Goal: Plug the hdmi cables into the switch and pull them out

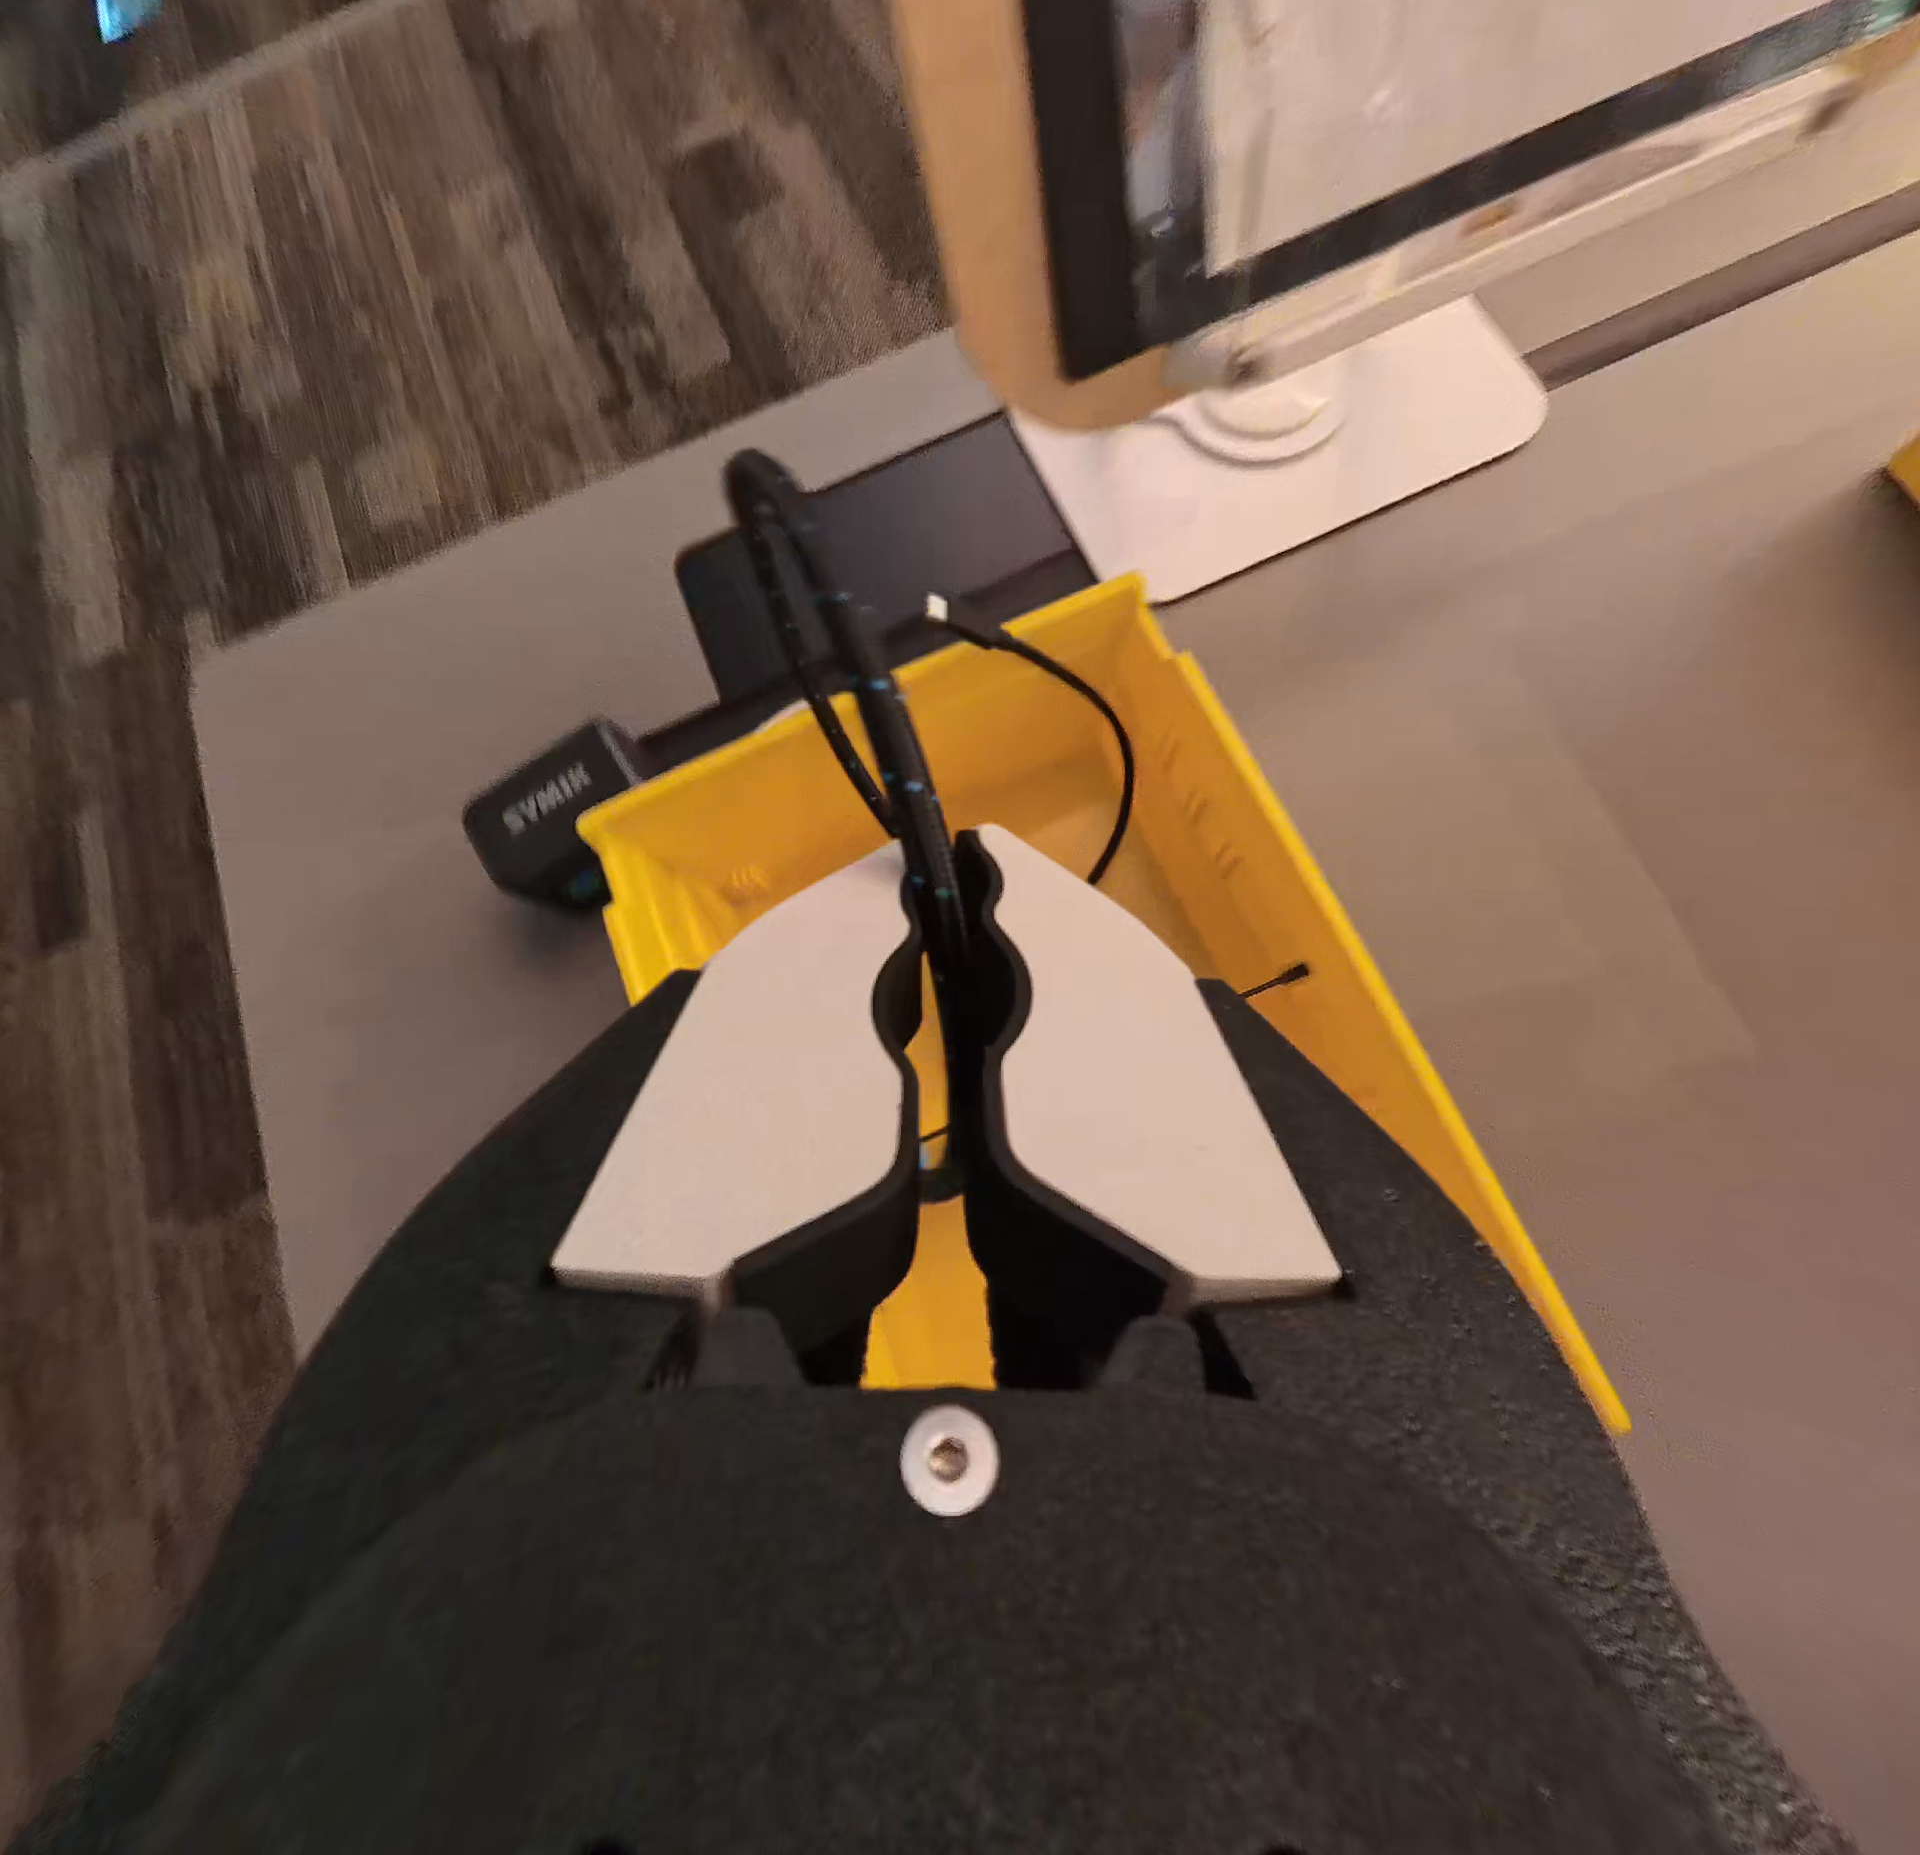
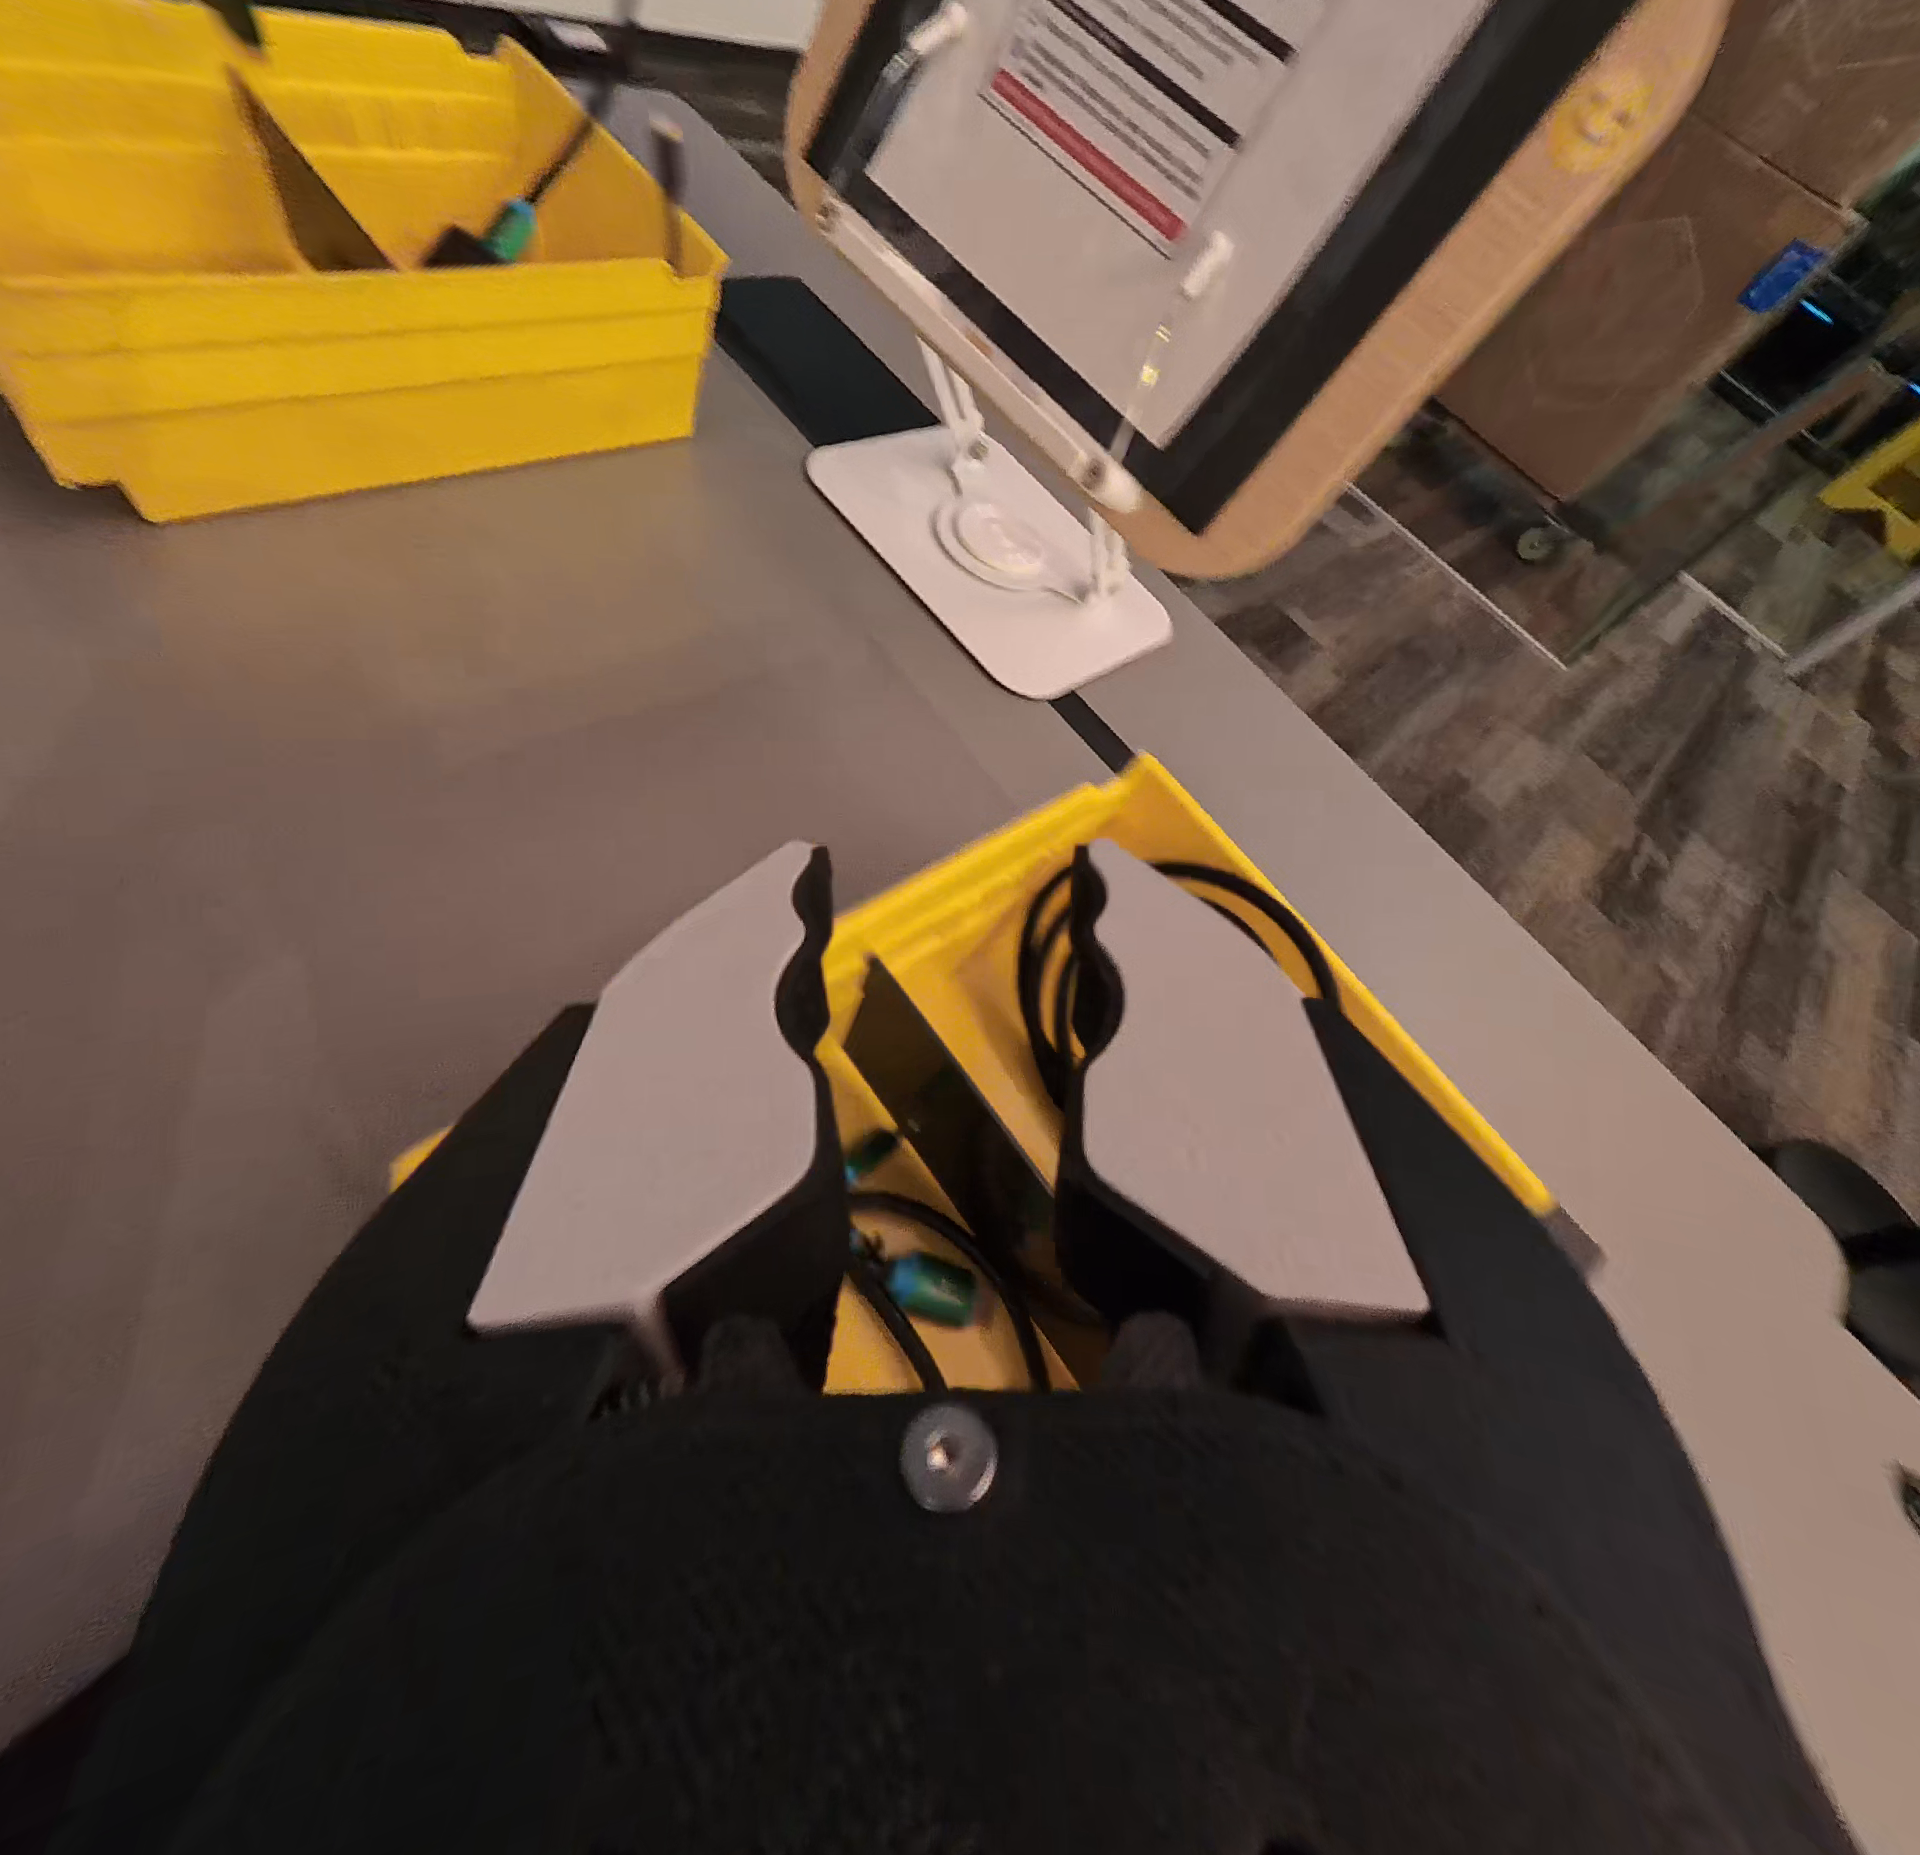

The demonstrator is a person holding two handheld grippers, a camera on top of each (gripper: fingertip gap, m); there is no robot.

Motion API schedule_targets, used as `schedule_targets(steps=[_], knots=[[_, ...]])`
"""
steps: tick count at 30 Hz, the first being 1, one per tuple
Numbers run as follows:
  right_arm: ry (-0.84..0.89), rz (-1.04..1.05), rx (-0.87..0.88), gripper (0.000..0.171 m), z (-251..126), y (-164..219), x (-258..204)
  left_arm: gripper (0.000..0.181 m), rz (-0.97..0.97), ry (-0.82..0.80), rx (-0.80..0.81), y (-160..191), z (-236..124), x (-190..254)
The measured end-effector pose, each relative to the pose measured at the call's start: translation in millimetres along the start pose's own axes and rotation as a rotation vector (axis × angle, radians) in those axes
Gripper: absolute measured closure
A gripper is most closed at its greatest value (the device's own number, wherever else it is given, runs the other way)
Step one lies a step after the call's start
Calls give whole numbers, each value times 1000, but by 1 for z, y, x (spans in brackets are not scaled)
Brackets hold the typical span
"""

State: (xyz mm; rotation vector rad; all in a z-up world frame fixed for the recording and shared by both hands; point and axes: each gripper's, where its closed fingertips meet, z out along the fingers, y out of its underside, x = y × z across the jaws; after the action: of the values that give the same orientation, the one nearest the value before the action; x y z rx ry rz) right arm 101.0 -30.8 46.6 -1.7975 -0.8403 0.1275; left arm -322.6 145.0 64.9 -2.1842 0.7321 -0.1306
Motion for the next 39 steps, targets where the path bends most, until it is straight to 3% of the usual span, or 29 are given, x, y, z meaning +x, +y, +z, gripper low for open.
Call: schedule_targets(steps=[1, 8, 12, 16, 22, 24, 26, 27, 31, 34, 37, 39], knots=[[-33, -4, 26, 126, 6, -7, -10, 181, 37, -10, 15, -10, -8, 5], [-341, -25, 190, 126, 77, -72, -112, 181, 298, -119, 39, -59, -55, 39], [-473, 33, 251, 126, 120, -111, -153, 181, 332, -114, 90, -86, -85, 57], [-608, 195, 321, 121, 157, -151, -175, 181, 381, -95, 165, -109, -122, 81], [-652, 267, 477, 118, 200, -203, -177, 181, 481, -112, 285, -133, -180, 118], [-646, 247, 472, 109, 215, -211, -179, 181, 500, -93, 307, -136, -196, 131], [-703, 232, 350, 123, 226, -203, -188, 181, 521, -79, 319, -135, -208, 143], [-791, 230, 305, 147, 222, -199, -199, 181, 534, -82, 321, -134, -213, 147], [-922, 173, 276, 156, 204, -190, -217, 180, 585, -103, 347, -127, -229, 157], [-928, 166, 357, 156, 181, -192, -209, 178, 548, 28, 353, -109, -232, 175], [-887, 109, 426, 157, 151, -189, -186, 120, 535, 250, 282, -70, -228, 205], [-817, 50, 427, 156, 136, -182, -165, 104, 534, 430, 274, -43, -233, 225]])
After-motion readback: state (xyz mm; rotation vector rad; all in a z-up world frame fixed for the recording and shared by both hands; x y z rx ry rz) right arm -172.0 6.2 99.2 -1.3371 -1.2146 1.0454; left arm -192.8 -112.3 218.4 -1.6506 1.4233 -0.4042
